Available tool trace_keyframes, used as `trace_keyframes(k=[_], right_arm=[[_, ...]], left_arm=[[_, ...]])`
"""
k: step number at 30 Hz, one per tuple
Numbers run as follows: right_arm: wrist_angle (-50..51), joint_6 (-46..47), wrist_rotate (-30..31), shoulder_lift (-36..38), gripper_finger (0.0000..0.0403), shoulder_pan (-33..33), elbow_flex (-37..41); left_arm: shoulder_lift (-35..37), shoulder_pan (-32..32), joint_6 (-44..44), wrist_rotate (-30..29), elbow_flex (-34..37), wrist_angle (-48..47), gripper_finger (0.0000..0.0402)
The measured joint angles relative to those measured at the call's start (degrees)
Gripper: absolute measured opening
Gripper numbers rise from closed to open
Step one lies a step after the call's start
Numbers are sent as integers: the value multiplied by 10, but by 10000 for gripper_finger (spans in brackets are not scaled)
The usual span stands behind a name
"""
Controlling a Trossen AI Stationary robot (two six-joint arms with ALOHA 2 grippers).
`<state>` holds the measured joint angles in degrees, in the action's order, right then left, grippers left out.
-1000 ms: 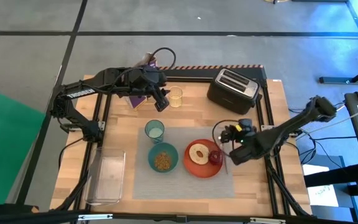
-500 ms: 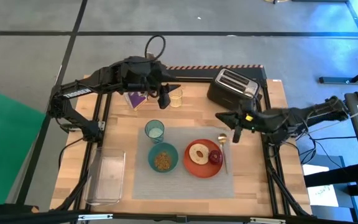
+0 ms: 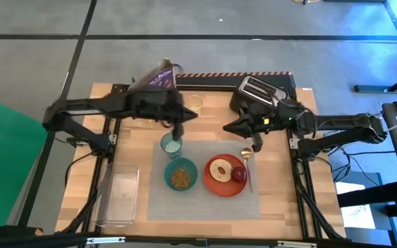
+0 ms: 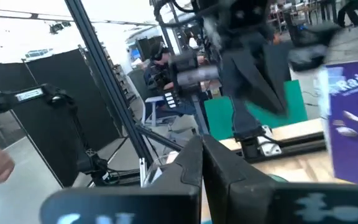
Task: Arrange a breakfast setting
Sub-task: Return to Home Position
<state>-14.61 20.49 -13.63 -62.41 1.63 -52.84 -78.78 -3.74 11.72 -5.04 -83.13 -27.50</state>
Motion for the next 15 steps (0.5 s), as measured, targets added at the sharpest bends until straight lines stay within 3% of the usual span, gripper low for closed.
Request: trace_keyframes(k=[6, 10, 15], right_arm=[[66, -37, -56, 74, 1, 51, 0], [134, -83, -80, 128, 1, 87, 0], [333, -104, 0, 152, 0, 97, -1]], left_arm=[[158, 9, -16, -14, 105, 63, 2], [279, 32, -32, -13, 250, 128, 2], [392, 58, -18, -49, 450, 255, 5]])
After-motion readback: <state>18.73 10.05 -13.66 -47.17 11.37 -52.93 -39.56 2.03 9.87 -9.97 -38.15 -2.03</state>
